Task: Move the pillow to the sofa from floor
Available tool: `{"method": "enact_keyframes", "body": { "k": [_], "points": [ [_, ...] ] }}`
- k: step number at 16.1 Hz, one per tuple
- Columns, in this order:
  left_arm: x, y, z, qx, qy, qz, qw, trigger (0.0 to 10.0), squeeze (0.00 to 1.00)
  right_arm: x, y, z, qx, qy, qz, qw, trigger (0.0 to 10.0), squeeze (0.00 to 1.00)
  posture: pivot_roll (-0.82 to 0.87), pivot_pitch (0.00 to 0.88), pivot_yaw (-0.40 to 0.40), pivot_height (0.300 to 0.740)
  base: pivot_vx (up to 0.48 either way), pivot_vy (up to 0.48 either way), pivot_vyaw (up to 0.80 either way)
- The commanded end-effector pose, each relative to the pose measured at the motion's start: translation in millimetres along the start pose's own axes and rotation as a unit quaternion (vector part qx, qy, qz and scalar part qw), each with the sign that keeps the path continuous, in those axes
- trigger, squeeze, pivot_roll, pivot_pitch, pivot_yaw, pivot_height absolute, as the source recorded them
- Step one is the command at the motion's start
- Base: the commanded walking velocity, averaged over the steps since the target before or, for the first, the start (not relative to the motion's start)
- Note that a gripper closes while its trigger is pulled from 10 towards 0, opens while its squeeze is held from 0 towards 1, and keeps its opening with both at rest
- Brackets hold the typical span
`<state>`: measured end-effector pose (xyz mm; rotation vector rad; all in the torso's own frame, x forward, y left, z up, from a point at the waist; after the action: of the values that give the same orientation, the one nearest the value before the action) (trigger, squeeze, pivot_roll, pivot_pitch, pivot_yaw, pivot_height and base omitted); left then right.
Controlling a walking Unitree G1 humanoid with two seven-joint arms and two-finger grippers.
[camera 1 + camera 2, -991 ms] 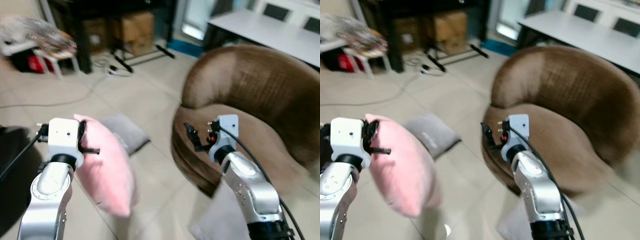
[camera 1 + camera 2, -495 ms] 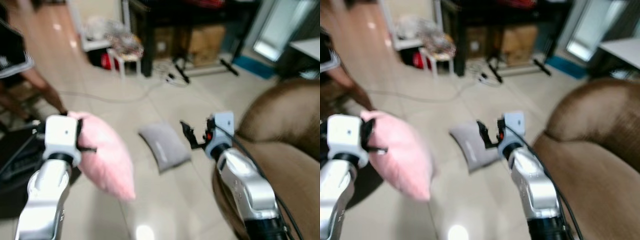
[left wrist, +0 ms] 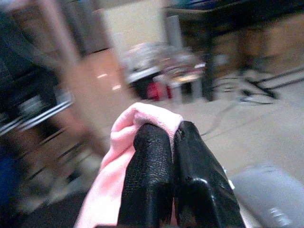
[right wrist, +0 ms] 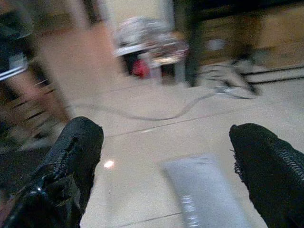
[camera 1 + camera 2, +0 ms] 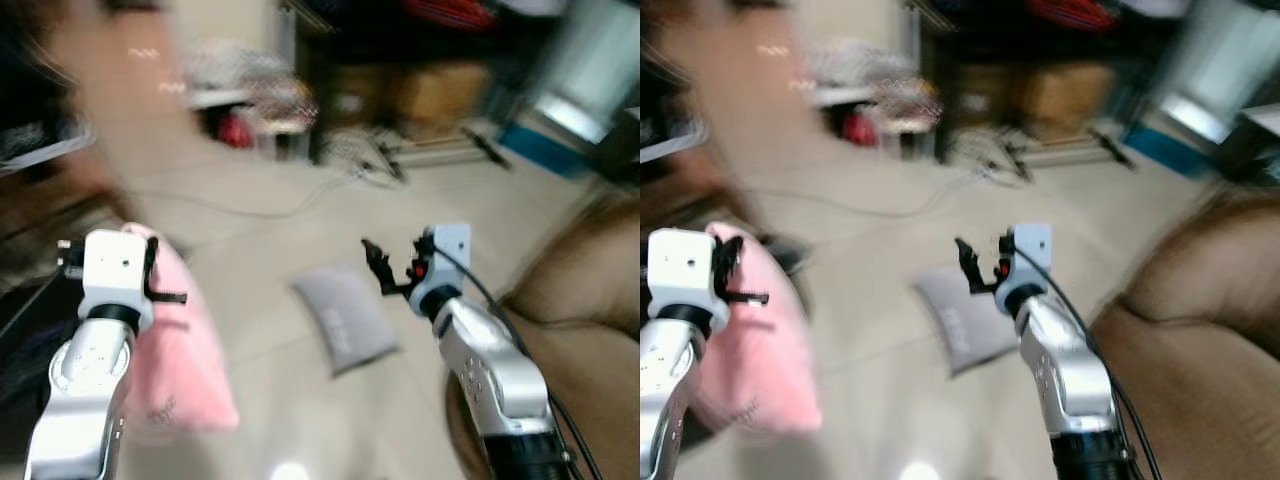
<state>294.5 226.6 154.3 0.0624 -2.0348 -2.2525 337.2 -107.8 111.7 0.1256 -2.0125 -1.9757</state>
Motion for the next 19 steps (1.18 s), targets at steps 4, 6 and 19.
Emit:
{"method": "enact_keyframes", "body": {
  "k": [4, 6, 19],
  "points": [
    [-1.1, 15.6, -16.0, 0.002, -0.028, -0.03, 0.999, 10.0, 0.0, 5.2, -4.2, -16.3, -0.002, -0.03, 0.006, 1.0, 10.0, 0.0, 0.07, 0.0, -0.024, 0.74, 0.395, 0.0, -0.8],
    [-1.2, 16.2, -15.9, 0.002, -0.028, -0.031, 0.999, 10.0, 0.0, 5.9, -4.5, -18.7, -0.005, -0.037, 0.005, 0.999, 10.0, 0.0, 0.07, 0.0, -0.023, 0.74, 0.392, 0.0, -0.8],
    [-4.6, 19.7, -18.3, -0.009, -0.04, -0.034, 0.999, 10.0, 0.0, 9.1, -0.6, -16.5, -0.005, -0.048, -0.01, 0.999, 10.0, 0.0, 0.06, 0.0, 0.0, 0.74, 0.389, 0.0, -0.8]
  ]
}}
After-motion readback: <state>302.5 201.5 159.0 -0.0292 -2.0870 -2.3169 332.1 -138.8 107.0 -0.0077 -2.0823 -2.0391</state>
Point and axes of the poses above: a point about 5 cm out from each wrist's last joint towards the gripper, its own x axis pointing back from the gripper into the wrist, its own y axis along the axis of the wrist's last joint, z = x × y, the point moved 5 cm from there along -x, pointing out of the wrist towards the gripper, and after that the axes turned 10 degrees about x, right-handed, at the moved point
